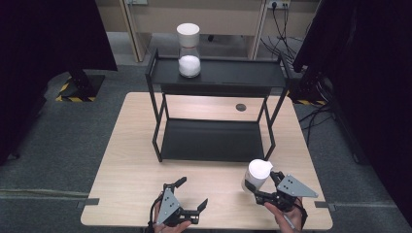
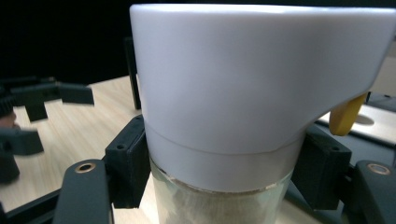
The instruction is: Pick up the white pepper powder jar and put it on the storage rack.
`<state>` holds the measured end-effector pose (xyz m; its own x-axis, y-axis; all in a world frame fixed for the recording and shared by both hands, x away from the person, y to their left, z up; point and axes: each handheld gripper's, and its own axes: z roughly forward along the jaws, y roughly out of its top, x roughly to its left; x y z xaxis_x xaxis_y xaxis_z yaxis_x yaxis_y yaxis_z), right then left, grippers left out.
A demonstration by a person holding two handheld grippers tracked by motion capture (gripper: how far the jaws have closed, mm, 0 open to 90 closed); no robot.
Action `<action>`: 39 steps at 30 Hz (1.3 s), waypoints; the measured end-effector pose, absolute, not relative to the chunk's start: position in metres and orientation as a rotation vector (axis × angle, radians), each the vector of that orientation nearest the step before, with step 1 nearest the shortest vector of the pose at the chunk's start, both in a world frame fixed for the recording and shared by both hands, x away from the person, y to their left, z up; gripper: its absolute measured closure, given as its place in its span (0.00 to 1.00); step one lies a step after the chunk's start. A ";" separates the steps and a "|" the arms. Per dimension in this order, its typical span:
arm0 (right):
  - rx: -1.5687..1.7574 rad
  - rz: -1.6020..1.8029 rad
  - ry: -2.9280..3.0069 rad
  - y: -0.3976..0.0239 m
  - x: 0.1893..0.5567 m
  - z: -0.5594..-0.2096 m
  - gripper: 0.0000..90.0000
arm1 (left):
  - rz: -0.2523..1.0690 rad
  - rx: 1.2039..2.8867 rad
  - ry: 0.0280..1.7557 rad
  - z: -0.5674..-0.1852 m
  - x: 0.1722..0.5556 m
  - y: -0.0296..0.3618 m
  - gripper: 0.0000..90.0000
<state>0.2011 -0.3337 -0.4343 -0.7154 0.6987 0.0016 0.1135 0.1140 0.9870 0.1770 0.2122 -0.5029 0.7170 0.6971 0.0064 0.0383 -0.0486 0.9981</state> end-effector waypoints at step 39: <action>0.633 1.747 1.912 -0.301 0.272 -0.263 0.34 | 0.589 1.552 0.618 -0.503 0.178 0.212 0.00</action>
<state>0.2721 -0.3011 -0.2634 -0.7827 0.6214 -0.0345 0.0214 0.0823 0.9964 0.1783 0.2122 -0.5031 0.7215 0.6924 0.0070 0.0412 -0.0531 0.9977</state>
